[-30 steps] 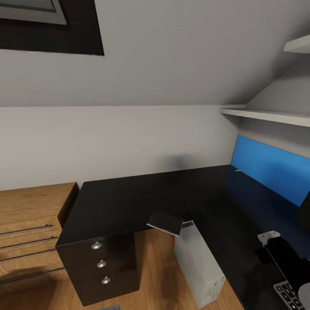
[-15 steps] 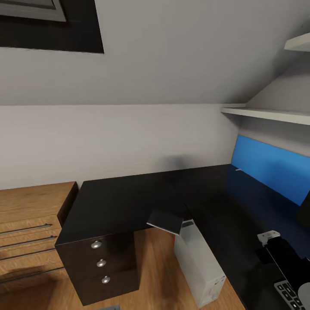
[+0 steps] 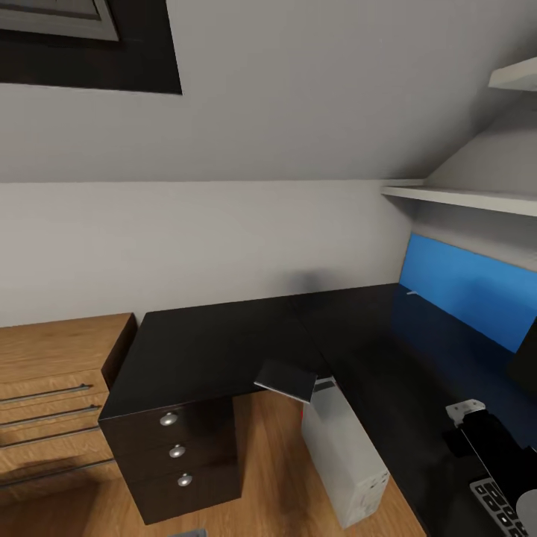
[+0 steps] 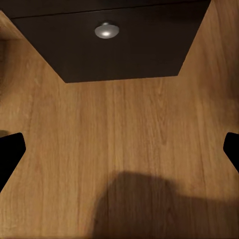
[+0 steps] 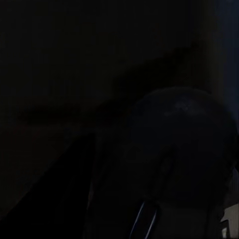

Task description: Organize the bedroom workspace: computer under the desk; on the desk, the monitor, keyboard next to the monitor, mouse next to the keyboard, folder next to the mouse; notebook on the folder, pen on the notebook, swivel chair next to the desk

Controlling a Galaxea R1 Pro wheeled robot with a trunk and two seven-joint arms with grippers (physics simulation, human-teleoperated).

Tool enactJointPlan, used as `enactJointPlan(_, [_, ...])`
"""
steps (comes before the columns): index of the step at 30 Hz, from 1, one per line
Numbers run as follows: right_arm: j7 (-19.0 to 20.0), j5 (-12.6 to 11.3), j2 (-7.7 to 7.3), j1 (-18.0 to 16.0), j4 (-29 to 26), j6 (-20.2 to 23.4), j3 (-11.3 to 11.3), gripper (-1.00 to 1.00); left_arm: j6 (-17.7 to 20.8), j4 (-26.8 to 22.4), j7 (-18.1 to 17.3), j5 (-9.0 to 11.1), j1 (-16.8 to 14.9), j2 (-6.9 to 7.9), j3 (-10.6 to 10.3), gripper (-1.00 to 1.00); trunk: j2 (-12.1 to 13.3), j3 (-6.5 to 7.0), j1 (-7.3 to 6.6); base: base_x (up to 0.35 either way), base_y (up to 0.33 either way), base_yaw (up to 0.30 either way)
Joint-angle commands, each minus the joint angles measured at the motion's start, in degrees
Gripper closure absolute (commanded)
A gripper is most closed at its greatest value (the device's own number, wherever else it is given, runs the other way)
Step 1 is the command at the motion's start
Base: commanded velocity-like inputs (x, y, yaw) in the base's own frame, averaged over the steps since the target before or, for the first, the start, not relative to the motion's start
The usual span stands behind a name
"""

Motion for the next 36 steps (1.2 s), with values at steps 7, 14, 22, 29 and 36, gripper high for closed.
enactJointPlan(7, [0.54,0.66,0.04,-0.04,-0.05,0.19,-0.14,1.00,-0.21,0.01,0.43,0.60,-0.05,0.01,-0.40,-1.00,-0.04,-0.06,0.00,-0.001,0.000,0.000])
enactJointPlan(14, [0.54,0.67,0.06,-0.04,0.08,0.19,-0.14,-1.00,-0.18,0.08,0.43,0.60,-0.05,-0.02,-0.40,-1.00,-0.04,-0.06,0.00,0.000,0.000,0.000])
enactJointPlan(22, [0.54,0.67,0.10,-0.04,0.08,0.19,-0.14,-1.00,-0.15,0.08,0.43,0.60,-0.05,-0.03,-0.40,-1.00,-0.04,-0.06,0.00,0.000,0.000,0.000])
enactJointPlan(29, [0.54,0.65,0.15,-0.05,0.02,0.19,-0.14,-1.00,-0.16,0.10,0.43,0.60,-0.04,-0.03,-0.40,-1.00,-0.04,-0.06,0.00,0.000,0.000,0.000])
enactJointPlan(36, [0.57,0.55,0.19,-0.05,-0.27,0.19,-0.13,-1.00,-0.21,1.76,0.43,0.55,-0.05,-0.03,-0.34,-1.00,-0.04,-0.06,0.00,0.000,0.000,0.000])
